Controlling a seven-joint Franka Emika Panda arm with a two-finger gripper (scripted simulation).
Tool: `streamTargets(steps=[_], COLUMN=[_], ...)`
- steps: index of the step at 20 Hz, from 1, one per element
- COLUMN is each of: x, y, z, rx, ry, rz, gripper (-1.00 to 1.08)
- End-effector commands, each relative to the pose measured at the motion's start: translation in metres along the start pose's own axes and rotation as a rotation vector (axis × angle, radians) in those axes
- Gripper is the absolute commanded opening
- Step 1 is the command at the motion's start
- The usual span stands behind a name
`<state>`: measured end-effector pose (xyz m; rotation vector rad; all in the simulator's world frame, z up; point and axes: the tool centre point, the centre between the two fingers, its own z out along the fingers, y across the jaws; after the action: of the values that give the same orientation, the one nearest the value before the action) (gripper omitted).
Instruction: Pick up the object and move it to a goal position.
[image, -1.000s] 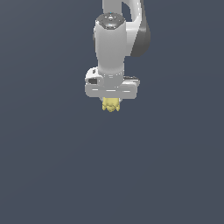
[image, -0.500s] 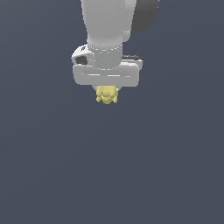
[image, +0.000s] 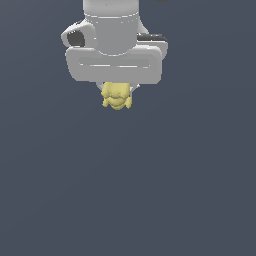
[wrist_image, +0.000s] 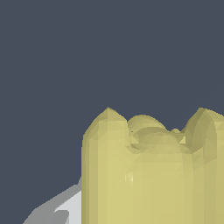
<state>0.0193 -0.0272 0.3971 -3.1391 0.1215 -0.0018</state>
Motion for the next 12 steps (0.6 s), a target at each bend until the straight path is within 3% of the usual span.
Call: streamTargets(steps=[1, 12], x=[0.006, 0.020], y=[0.002, 0.005], z=[-0.013, -0.041], rx=[0.000, 0.000], ry=[-0.001, -0.001], rz=[0.000, 0.000], gripper=[-1.00, -1.00])
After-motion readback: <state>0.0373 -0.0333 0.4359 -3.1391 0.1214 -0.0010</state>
